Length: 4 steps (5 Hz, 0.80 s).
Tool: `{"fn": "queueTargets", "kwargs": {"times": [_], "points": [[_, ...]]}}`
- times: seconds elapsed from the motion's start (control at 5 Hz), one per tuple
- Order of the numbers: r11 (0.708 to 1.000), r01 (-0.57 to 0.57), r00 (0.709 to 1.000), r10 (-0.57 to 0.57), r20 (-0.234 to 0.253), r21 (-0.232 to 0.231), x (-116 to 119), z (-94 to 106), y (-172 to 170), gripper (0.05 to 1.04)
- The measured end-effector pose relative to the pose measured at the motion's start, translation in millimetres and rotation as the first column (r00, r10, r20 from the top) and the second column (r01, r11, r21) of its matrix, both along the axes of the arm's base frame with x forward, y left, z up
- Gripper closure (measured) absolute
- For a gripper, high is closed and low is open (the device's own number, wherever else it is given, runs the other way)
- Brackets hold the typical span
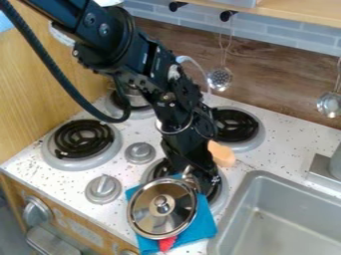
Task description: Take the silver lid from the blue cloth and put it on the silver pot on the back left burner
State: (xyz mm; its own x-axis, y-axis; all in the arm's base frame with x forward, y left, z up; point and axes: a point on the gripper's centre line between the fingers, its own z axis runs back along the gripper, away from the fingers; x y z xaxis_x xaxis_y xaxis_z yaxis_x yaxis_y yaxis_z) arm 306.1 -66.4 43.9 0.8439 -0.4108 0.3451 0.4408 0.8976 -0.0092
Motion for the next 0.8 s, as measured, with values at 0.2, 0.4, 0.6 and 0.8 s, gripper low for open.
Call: {"fn": "queueTargets", "kwargs": {"times": [0.2,0.4,0.6,0.8], "points": [[1.000,-0.005,1.000,0.005,-0.026,0.004,-4,-7.6,1,0.073],[0.999,-0.028,0.997,0.031,-0.067,0.042,-15,-16.1,10,0.073],[0.997,-0.067,0.997,0.069,-0.045,0.048,-22,-8.2,17,0.073],[0.993,-0.103,0.994,0.105,-0.034,0.060,-28,-7.5,26,0.073]]}}
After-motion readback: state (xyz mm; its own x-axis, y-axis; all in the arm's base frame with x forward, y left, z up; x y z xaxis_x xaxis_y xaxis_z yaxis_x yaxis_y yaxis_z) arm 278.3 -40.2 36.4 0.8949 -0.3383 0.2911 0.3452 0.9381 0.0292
